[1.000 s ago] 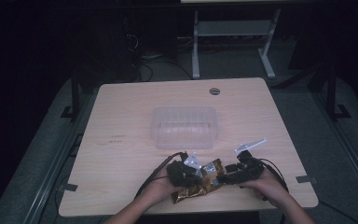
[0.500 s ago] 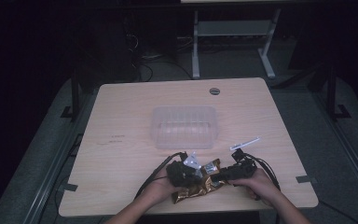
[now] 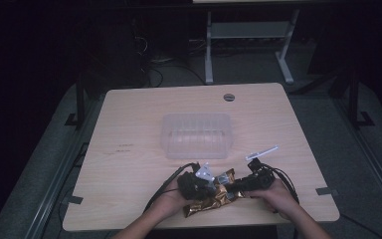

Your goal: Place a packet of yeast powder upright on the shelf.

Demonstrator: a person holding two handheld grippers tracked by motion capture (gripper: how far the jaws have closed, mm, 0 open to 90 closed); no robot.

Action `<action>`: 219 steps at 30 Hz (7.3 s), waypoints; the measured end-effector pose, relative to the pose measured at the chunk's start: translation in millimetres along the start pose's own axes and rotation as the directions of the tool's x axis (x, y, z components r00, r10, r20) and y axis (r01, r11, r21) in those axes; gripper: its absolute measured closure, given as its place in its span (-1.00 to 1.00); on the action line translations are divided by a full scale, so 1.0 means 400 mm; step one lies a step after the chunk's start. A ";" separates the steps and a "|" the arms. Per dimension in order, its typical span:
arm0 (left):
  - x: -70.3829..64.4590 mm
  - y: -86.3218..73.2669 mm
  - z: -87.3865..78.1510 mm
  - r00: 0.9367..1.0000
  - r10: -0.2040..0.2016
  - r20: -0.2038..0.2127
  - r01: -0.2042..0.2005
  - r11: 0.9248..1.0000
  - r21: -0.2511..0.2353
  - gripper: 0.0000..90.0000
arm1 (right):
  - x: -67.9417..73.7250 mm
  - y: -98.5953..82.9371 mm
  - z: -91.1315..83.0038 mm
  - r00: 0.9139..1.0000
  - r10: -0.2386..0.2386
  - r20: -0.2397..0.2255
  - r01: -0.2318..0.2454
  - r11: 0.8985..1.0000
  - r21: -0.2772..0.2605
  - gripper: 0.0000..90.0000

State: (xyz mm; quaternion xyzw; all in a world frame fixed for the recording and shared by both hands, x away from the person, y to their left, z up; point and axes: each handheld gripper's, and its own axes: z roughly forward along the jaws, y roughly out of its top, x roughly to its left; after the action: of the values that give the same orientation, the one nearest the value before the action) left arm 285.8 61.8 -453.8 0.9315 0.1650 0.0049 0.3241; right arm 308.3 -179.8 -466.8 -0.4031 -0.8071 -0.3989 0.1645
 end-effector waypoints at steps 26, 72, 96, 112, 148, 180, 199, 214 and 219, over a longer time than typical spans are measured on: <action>0.017 -0.035 -0.090 0.999 -0.031 0.017 0.031 0.999 -0.034 0.99 | 0.019 0.001 -0.045 0.998 -0.035 -0.051 0.032 0.998 -0.057 0.85; 0.062 -0.223 -0.239 0.977 -0.191 -0.095 0.185 0.980 -0.072 0.15 | 0.107 0.098 -0.220 0.991 -0.124 -0.045 0.106 0.951 -0.291 0.90; 0.069 -0.229 -0.228 0.982 -0.162 -0.095 0.158 0.986 -0.049 -0.04 | 0.091 0.270 -0.316 0.993 -0.040 0.107 0.082 0.903 -0.421 0.90; 0.067 -0.229 -0.220 0.982 -0.166 -0.085 0.163 0.986 -0.042 -0.05 | 0.049 0.306 -0.321 0.975 0.041 0.220 0.062 0.894 -0.443 0.90; 0.068 -0.228 -0.217 0.983 -0.162 -0.085 0.159 0.987 -0.036 -0.05 | 0.091 0.312 -0.314 0.949 0.049 0.310 0.108 0.876 -0.471 0.90; 0.070 -0.231 -0.216 0.980 -0.184 -0.071 0.181 0.982 -0.048 -0.05 | 0.119 0.420 -0.245 0.940 0.002 0.341 0.134 0.918 -0.374 0.52; 0.071 -0.231 -0.211 0.981 -0.184 -0.067 0.181 0.982 -0.045 -0.05 | 0.127 0.429 -0.262 0.893 0.145 0.427 0.053 0.906 -0.419 0.83; 0.072 -0.235 -0.216 0.981 -0.181 -0.071 0.178 0.983 -0.042 -0.05 | 0.131 0.438 -0.154 0.866 0.136 0.482 0.063 0.925 -0.374 0.86; 0.073 -0.234 -0.214 0.983 -0.167 -0.072 0.165 0.986 -0.031 -0.05 | 0.122 0.440 -0.143 0.869 0.124 0.479 0.068 0.929 -0.363 0.84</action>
State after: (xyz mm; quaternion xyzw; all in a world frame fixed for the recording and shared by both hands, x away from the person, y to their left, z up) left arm 275.1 191.3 -445.5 0.9095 0.2539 0.0144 0.3288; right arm 412.2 -136.1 -312.1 -0.5269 -0.7268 -0.4241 -0.1198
